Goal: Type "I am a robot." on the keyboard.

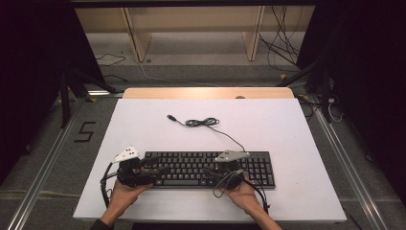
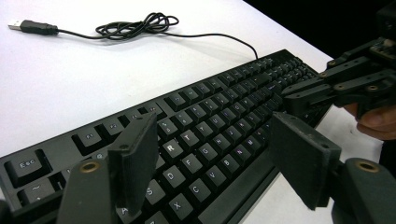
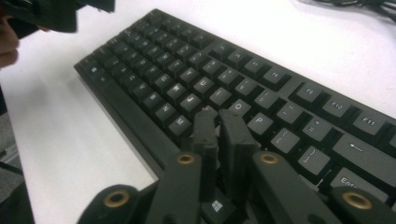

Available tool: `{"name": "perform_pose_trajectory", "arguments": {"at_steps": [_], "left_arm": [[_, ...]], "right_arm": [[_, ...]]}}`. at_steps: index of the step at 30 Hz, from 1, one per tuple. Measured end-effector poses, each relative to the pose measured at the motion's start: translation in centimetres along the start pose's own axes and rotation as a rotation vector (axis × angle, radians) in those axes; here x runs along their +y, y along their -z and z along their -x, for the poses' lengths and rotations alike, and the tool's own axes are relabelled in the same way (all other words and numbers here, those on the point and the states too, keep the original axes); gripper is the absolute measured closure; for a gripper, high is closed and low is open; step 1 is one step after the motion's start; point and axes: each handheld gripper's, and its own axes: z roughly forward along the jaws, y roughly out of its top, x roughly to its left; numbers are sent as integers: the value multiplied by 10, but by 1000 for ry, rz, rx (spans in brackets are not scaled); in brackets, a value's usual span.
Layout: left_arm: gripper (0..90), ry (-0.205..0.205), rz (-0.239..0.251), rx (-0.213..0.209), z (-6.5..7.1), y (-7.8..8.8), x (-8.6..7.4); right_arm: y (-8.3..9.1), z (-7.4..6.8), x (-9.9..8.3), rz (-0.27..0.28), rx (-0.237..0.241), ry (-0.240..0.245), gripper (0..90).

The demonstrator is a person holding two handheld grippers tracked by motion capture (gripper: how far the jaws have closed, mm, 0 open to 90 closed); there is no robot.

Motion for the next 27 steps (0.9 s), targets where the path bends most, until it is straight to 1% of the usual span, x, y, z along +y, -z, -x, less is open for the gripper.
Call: {"name": "perform_pose_trajectory", "arguments": {"at_steps": [4,10,14,19,21,22,27], "left_arm": [[325,4,12,7,0,3,-1],[302,6,28,15,0,8,-4],[288,12,41,8,-1,10,-5],[275,-2,43,0,1,10,-7],[274,-9,47,-2,3,11,-7],[273,-13,46,-2,3,11,-8],[270,-33,39,0,6,13,-10]], "right_arm": [[-5,0,-1,-24,-6,5,900],[-13,1,-2,-45,-10,17,900],[-15,0,-2,-57,-8,26,900],[-17,0,-3,-67,-19,33,900],[-17,0,-3,-69,-20,24,900],[-18,0,-3,-73,-22,30,900],[-19,0,-4,-78,-26,29,900]]}}
